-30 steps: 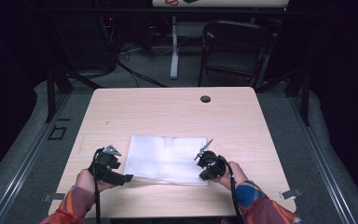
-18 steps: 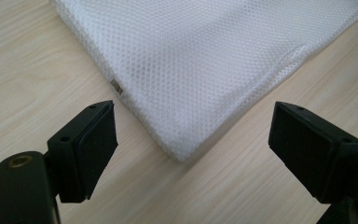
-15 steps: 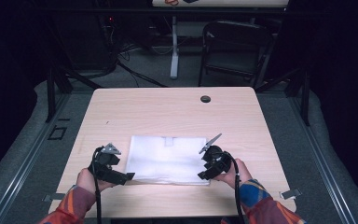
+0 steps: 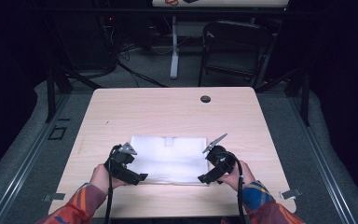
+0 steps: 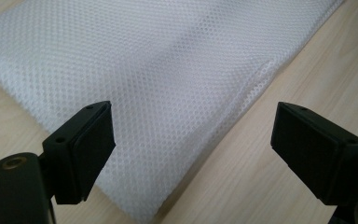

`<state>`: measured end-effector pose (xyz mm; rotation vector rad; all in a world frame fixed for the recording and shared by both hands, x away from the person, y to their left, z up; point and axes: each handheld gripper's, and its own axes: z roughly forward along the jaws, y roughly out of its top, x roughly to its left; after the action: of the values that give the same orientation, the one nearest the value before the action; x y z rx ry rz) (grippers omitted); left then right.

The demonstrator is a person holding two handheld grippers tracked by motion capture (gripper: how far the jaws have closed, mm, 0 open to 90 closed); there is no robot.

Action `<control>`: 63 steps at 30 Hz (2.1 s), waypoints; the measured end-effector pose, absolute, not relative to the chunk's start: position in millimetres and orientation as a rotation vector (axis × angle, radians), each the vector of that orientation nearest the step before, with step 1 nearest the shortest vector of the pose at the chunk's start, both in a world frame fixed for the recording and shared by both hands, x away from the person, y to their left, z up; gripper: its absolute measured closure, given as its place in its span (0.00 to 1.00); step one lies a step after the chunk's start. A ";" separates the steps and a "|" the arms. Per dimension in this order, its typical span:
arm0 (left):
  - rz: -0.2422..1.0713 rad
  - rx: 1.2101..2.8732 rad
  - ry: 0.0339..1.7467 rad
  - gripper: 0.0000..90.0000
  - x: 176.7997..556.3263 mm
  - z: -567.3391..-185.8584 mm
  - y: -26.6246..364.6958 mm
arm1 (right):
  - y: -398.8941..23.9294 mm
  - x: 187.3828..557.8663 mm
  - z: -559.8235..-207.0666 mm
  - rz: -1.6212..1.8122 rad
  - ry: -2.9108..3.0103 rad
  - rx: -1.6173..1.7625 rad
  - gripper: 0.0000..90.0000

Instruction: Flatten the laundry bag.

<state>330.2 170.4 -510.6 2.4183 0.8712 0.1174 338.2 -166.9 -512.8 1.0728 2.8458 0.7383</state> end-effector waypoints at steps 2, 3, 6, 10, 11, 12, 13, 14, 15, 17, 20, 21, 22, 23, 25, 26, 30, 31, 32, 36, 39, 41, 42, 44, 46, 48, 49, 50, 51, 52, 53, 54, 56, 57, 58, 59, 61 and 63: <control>0.130 2.425 0.863 0.16 332.1 -512.4 165.8 | -169.1 337.0 -512.2 0.745 2.835 1.078 0.16; 0.116 2.432 0.846 0.17 333.6 -513.7 163.6 | -170.2 336.5 -512.5 0.744 2.833 1.082 0.16; 0.110 2.459 0.814 0.18 337.8 -517.4 155.5 | -173.8 335.4 -513.3 0.734 2.829 1.094 0.17; 0.101 2.480 0.776 0.22 342.6 -521.0 143.2 | -177.0 335.4 -513.7 0.732 2.820 1.109 0.17; 0.102 2.487 0.763 0.23 343.9 -522.2 140.1 | -177.3 335.9 -513.8 0.727 2.818 1.109 0.18; 0.098 2.490 0.755 0.24 344.9 -523.3 137.2 | -177.1 336.2 -514.3 0.727 2.818 1.114 0.18; 0.096 2.497 0.751 0.24 346.3 -524.6 134.2 | -177.3 337.1 -514.2 0.716 2.830 1.106 0.18; 0.092 2.501 0.743 0.25 347.2 -525.8 131.8 | -176.9 337.2 -515.3 0.723 2.823 1.113 0.18; 0.090 2.504 0.732 0.26 348.1 -527.1 129.7 | -176.5 337.5 -516.0 0.729 2.821 1.120 0.18; 0.079 2.519 0.719 0.27 349.2 -529.8 126.2 | -176.7 338.8 -516.4 0.719 2.826 1.114 0.18; 0.054 2.541 0.696 0.32 350.0 -533.2 122.5 | -176.9 340.1 -518.1 0.720 2.826 1.124 0.19; 0.050 2.547 0.685 0.33 349.8 -534.0 121.4 | -176.6 339.7 -519.7 0.738 2.815 1.141 0.19; 0.041 2.551 0.680 0.35 349.1 -535.0 119.9 | -176.7 339.9 -520.0 0.741 2.816 1.144 0.19; 0.037 2.562 0.678 0.35 348.2 -536.0 118.4 | -177.3 341.0 -519.0 0.712 2.833 1.124 0.19; 0.027 2.576 0.655 0.38 345.9 -538.0 115.9 | -176.7 339.9 -520.0 0.734 2.816 1.143 0.19; 0.021 2.583 0.647 0.39 345.0 -539.3 114.6 | -176.5 339.8 -520.0 0.735 2.816 1.143 0.19; 0.017 2.623 0.640 0.43 343.5 -544.3 110.7 | -176.6 341.1 -519.8 0.710 2.835 1.128 0.20; 0.012 2.628 0.638 0.46 343.6 -545.8 110.0 | -176.6 341.6 -520.0 0.703 2.844 1.123 0.20; 0.009 2.631 0.639 0.48 343.1 -547.1 109.2 | -176.2 341.4 -520.9 0.707 2.836 1.131 0.20; 0.011 2.654 0.625 0.57 342.7 -548.9 107.4 | -176.5 342.3 -522.3 0.698 2.840 1.131 0.20; 0.028 2.666 0.609 0.62 341.2 -550.6 105.8 | -175.6 342.6 -523.3 0.692 2.844 1.135 0.20; 0.035 2.670 0.605 0.65 340.8 -550.8 105.3 | -175.0 342.9 -524.3 0.685 2.851 1.127 0.20; 0.037 2.668 0.606 0.67 340.8 -550.9 105.3 | -174.3 342.5 -525.1 0.692 2.847 1.137 0.20; 0.048 2.667 0.608 0.70 340.1 -551.4 105.3 | -173.8 342.7 -526.1 0.687 2.852 1.132 0.20; 0.062 2.669 0.609 0.72 339.6 -551.5 105.2 | -173.4 342.6 -526.4 0.681 2.855 1.129 0.20; 0.078 2.670 0.606 0.75 339.2 -551.6 105.2 | -172.9 342.4 -526.7 0.682 2.854 1.129 0.21; 0.092 2.671 0.602 0.77 339.5 -551.5 105.3 | -172.8 342.5 -527.1 0.689 2.856 1.128 0.21; 0.097 2.670 0.601 0.79 339.6 -551.6 105.5 | -172.2 341.9 -528.1 0.701 2.845 1.142 0.21; 0.093 2.668 0.600 0.81 339.5 -551.5 105.6 | -172.5 342.6 -527.2 0.675 2.856 1.125 0.21; 0.099 2.668 0.601 0.83 339.4 -551.5 105.5 | -172.2 342.6 -527.5 0.678 2.858 1.127 0.22; 0.103 2.667 0.598 0.84 339.4 -551.5 105.3 | -172.0 342.4 -527.7 0.683 2.856 1.128 0.22; 0.105 2.663 0.589 0.89 338.8 -551.2 105.2 | -171.9 342.4 -527.6 0.677 2.855 1.126 0.23; 0.129 2.668 0.573 0.93 337.2 -550.9 103.9 | -171.2 342.4 -527.4 0.667 2.862 1.118 0.27; 0.135 2.671 0.568 0.95 336.9 -550.4 103.7 | -170.0 341.7 -528.1 0.679 2.853 1.124 0.28; 0.141 2.667 0.567 0.95 337.0 -550.2 103.5 | -169.9 341.6 -527.4 0.660 2.859 1.115 0.30; 0.137 2.663 0.568 0.96 336.9 -550.0 103.5 | -169.4 341.2 -527.0 0.662 2.857 1.110 0.33; 0.143 2.652 0.566 0.96 336.7 -548.9 104.1 | -167.7 339.9 -526.7 0.701 2.856 1.091 0.41; 0.146 2.642 0.570 0.97 336.7 -547.2 104.8 | -165.5 338.1 -524.6 0.711 2.858 1.064 0.54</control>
<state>336.7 104.8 -547.2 2.6420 0.5700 0.1462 338.1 -165.5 -524.6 1.0645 2.8584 0.7114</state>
